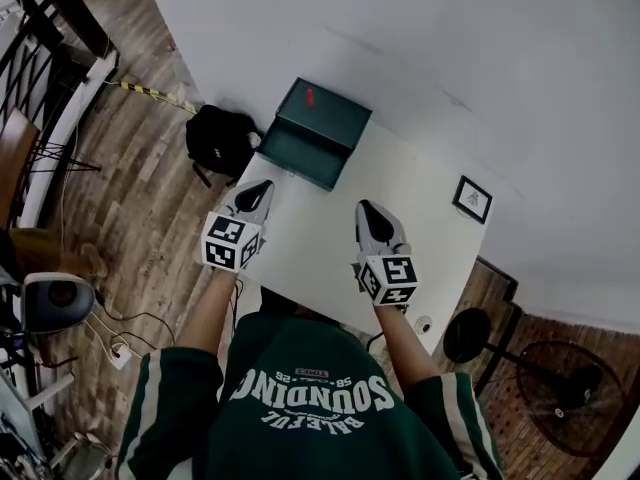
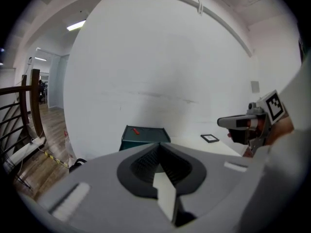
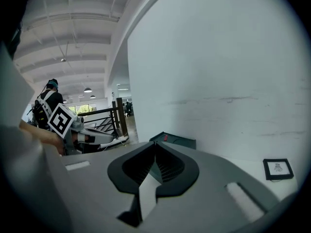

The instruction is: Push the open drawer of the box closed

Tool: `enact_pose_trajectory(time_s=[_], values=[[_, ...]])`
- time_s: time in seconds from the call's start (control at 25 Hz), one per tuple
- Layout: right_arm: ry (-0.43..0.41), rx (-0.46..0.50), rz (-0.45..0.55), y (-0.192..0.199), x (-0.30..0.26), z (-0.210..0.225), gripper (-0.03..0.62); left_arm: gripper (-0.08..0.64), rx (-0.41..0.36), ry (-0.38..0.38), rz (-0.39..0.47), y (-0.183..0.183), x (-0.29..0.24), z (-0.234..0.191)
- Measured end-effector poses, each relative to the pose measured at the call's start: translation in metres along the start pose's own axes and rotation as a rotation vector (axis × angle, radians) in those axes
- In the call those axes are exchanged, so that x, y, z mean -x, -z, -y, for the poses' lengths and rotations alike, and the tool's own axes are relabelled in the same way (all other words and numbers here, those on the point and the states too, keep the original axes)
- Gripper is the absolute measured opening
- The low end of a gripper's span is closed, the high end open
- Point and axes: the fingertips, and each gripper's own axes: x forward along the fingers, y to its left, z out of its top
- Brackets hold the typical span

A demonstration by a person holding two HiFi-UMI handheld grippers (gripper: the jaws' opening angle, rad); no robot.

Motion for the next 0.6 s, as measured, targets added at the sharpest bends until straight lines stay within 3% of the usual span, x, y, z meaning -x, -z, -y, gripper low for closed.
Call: enact_pose_trajectory(time_s=[0.24, 0.6], values=[[0.062, -0.021, -0.029, 0.01, -0.013, 0.006, 0.002, 0.054, 0.005, 0.071, -0.076, 0.02, -0.033, -0.011], [0.129, -0.056, -0.104, 0.045, -0.014, 0.012, 0.002, 0.054, 0.023, 0.127, -0.219, 0.079, -0.068, -0.012]])
